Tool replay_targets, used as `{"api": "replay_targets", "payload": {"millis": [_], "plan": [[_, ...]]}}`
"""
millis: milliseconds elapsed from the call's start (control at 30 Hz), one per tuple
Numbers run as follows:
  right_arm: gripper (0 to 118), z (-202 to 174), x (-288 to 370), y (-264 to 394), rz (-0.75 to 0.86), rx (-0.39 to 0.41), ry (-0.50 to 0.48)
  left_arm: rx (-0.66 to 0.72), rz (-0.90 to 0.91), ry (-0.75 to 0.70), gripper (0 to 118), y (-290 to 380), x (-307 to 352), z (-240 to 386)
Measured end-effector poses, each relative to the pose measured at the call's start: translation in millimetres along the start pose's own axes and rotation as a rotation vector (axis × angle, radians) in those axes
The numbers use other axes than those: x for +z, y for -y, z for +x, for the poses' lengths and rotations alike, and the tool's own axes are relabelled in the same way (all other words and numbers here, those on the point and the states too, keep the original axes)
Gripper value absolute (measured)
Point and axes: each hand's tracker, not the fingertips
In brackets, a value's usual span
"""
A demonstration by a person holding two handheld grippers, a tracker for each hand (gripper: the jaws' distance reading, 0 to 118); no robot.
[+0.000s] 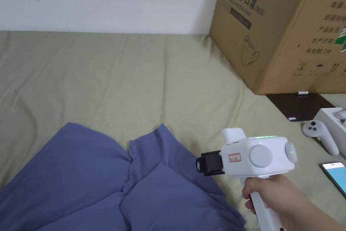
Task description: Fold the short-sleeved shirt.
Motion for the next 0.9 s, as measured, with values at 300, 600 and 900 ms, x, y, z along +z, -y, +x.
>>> {"api": "replay_targets", "payload": {"millis": [300, 600, 900], "plan": [[4, -29, -8, 11, -0.032, -0.027, -0.009, -0.010, -0.013, -0.004, 3, 2, -3, -5], [3, -36, 104, 4, 0.257, 0.036, -0.036, 0.010, 0.140, 0.054, 3, -46, 41, -12], [3, -42, 336, 8, 0.819, 0.109, -0.018, -0.066, 0.479, 0.069, 3, -163, 136, -5]]}}
